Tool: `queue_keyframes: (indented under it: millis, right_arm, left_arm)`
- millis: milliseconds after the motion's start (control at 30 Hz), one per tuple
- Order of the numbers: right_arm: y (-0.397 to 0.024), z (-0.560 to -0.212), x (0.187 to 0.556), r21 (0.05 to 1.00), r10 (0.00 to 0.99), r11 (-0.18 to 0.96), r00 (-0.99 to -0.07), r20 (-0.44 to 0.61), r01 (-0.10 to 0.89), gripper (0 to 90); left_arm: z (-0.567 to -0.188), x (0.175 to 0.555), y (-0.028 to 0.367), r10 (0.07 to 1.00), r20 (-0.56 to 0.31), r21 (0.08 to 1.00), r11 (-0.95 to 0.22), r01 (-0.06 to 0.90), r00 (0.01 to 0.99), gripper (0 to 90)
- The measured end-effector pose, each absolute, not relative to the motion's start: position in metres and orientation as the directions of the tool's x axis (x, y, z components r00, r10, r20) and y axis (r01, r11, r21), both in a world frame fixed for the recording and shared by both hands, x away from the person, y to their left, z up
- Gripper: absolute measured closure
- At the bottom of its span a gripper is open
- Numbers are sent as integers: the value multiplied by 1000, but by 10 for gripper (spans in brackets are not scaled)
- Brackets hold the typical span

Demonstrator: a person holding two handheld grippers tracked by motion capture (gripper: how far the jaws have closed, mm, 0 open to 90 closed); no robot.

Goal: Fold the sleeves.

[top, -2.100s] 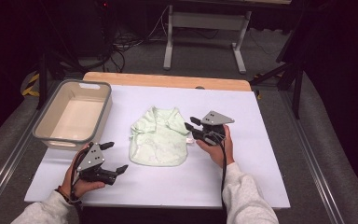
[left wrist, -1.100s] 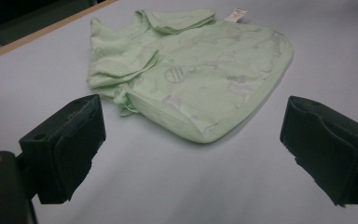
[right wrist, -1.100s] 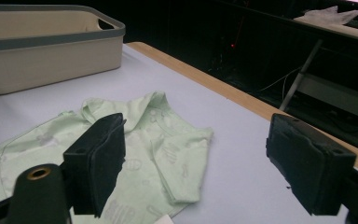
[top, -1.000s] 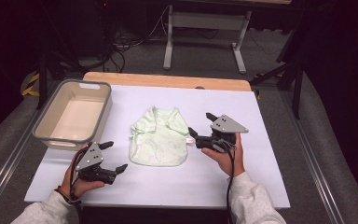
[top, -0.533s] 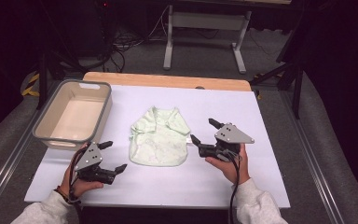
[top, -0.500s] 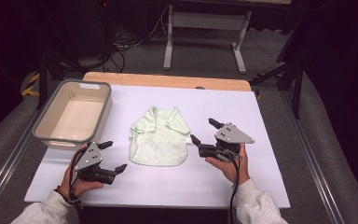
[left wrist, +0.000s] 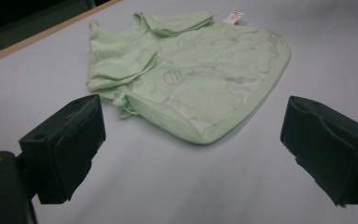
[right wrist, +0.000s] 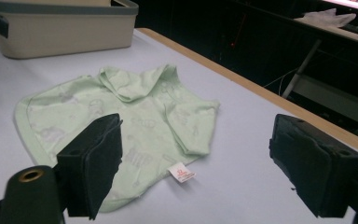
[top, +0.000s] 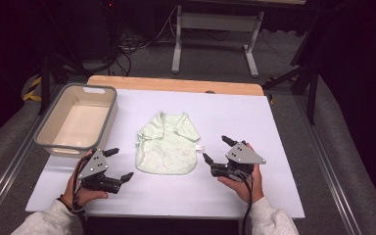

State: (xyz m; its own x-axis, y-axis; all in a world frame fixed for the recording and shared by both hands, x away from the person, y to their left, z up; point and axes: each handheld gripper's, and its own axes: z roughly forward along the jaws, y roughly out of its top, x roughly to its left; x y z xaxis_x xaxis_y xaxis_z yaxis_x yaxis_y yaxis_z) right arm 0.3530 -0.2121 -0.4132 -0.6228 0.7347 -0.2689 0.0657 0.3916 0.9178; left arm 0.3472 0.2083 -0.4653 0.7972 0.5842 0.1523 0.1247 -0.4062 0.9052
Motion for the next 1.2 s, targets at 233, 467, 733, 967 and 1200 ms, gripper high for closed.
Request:
queue_keyframes:
  millis: [233, 467, 733, 967, 1200]
  right_arm:
    - [-215, -427, 349, 911, 718, 406, -643, -267, 76, 174]
    - [-220, -438, 343, 896, 710, 440, -636, -301, 67, 174]
    - [-227, -451, 333, 886, 704, 457, -639, -311, 72, 178]
    - [-231, -457, 332, 889, 708, 449, -642, -293, 90, 178]
    - [-230, -462, 333, 887, 700, 449, -660, -274, 108, 184]
  left_arm:
    - [-466, 348, 209, 575, 145, 906, -405, 126, 806, 70]
    - [-466, 348, 211, 579, 143, 909, -398, 125, 803, 70]
    - [-467, 347, 209, 570, 146, 905, -408, 124, 808, 69]
    - [-467, 347, 211, 572, 141, 908, -400, 125, 808, 67]
    - [-467, 346, 210, 569, 148, 903, -411, 124, 809, 67]
